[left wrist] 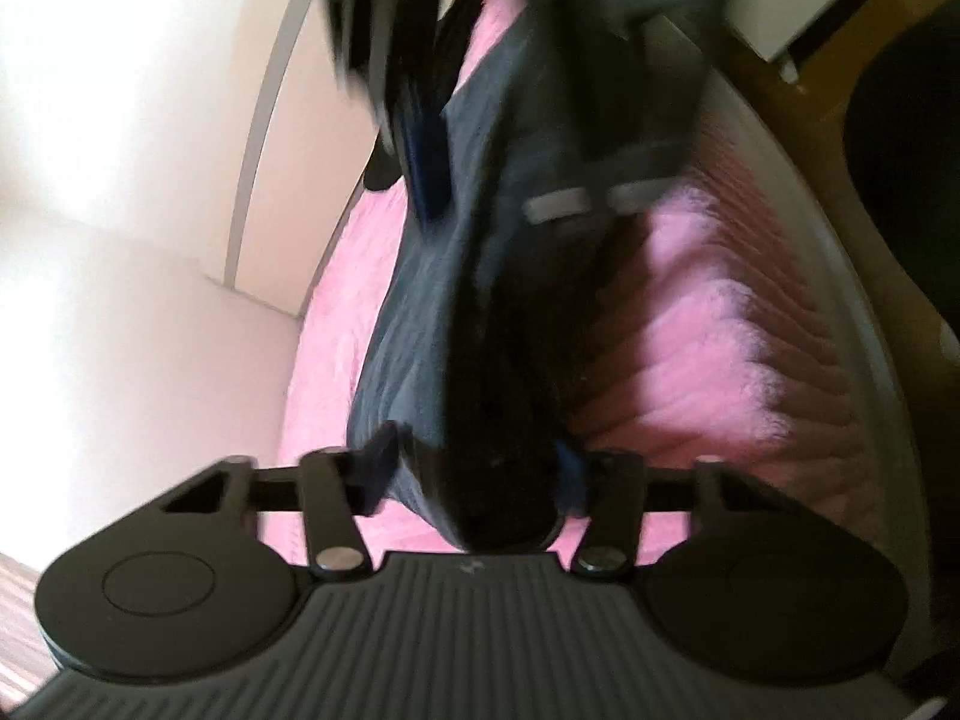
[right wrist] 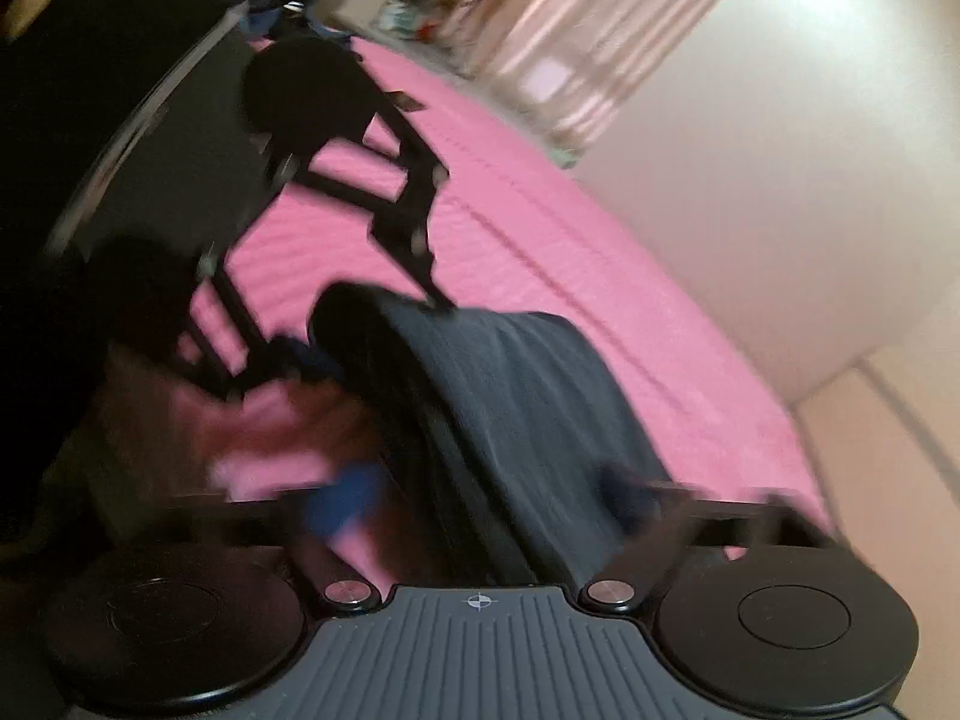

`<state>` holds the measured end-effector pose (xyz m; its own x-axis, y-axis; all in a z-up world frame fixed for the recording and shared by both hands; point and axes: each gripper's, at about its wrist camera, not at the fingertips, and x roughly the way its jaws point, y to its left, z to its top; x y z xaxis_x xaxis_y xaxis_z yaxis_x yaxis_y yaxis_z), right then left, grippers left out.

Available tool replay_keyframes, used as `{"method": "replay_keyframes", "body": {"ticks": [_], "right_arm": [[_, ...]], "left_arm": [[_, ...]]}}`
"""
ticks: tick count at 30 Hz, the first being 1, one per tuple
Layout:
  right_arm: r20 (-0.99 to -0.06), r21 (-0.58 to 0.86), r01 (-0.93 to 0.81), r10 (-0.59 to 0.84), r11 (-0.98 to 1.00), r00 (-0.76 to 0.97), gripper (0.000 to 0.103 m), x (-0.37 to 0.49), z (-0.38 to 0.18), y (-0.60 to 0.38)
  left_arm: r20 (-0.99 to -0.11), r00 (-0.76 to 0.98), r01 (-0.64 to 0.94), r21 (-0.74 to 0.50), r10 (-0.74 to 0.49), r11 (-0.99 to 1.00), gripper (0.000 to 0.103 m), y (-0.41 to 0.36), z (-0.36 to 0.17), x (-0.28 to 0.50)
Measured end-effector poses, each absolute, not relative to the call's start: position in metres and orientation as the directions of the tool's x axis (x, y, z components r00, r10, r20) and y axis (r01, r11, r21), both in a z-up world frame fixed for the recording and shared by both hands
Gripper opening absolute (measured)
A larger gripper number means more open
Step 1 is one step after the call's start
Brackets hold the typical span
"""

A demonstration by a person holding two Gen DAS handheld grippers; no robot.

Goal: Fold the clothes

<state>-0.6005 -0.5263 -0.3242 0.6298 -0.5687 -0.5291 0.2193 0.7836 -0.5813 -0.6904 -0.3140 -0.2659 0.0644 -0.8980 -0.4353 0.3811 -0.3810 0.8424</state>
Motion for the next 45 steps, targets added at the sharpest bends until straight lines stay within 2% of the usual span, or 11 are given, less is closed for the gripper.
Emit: {"method": "replay_keyframes", "body": {"ticks": [6, 9, 12, 16, 19, 31, 33, 36, 38, 41, 45], "right_arm": [[-0.500, -0.758, 0.147, -0.711, 0.635, 0.494, 0.091, -0.629, -0.363, -0.533], [-0.489, -0.791, 0.121, -0.738, 0.600, 0.465, 0.075, -0.635, -0.367, -0.538], [-0.497, -0.809, 0.076, -0.746, 0.583, 0.443, 0.072, -0.636, -0.374, -0.549], [-0.537, -0.789, 0.044, -0.724, 0.612, 0.433, 0.037, -0.637, -0.374, -0.554], [-0.540, -0.762, 0.109, -0.720, 0.638, 0.436, 0.026, -0.635, -0.352, -0.551], [-0.603, -0.645, 0.213, -0.659, 0.734, 0.450, 0.024, -0.619, -0.299, -0.546], [-0.605, -0.639, 0.218, -0.657, 0.737, 0.449, 0.024, -0.628, -0.303, -0.542], [-0.611, -0.589, 0.284, -0.647, 0.757, 0.456, 0.024, -0.636, -0.300, -0.543], [-0.618, -0.565, 0.308, -0.640, 0.765, 0.457, 0.024, -0.645, -0.294, -0.544], [-0.631, -0.529, 0.334, -0.625, 0.780, 0.460, 0.024, -0.640, -0.279, -0.552], [-0.651, -0.480, 0.362, -0.601, 0.799, 0.463, 0.024, -0.638, -0.261, -0.561]], "left_arm": [[-0.513, -0.014, 0.606, 0.678, -0.858, -0.415, 0.053, -0.326, -0.228, -0.657], [-0.529, -0.033, 0.641, 0.639, -0.848, -0.424, 0.055, -0.333, -0.220, -0.649], [-0.536, -0.042, 0.623, 0.646, -0.843, -0.441, 0.056, -0.332, -0.221, -0.648], [-0.539, -0.022, 0.616, 0.656, -0.842, -0.437, 0.057, -0.325, -0.224, -0.654], [-0.500, 0.033, 0.551, 0.731, -0.865, -0.401, 0.060, -0.311, -0.234, -0.668], [-0.356, 0.100, 0.286, 0.905, -0.929, -0.316, 0.064, -0.305, -0.278, -0.716], [-0.364, 0.099, 0.259, 0.908, -0.926, -0.329, 0.045, -0.305, -0.279, -0.715], [-0.399, 0.090, 0.296, 0.886, -0.913, -0.358, 0.045, -0.304, -0.271, -0.713], [-0.398, 0.083, 0.338, 0.874, -0.914, -0.350, 0.052, -0.297, -0.263, -0.713], [-0.360, 0.069, 0.370, 0.876, -0.930, -0.311, 0.077, -0.289, -0.263, -0.721], [-0.279, 0.100, 0.316, 0.919, -0.955, -0.236, 0.087, -0.294, -0.279, -0.733]]}}
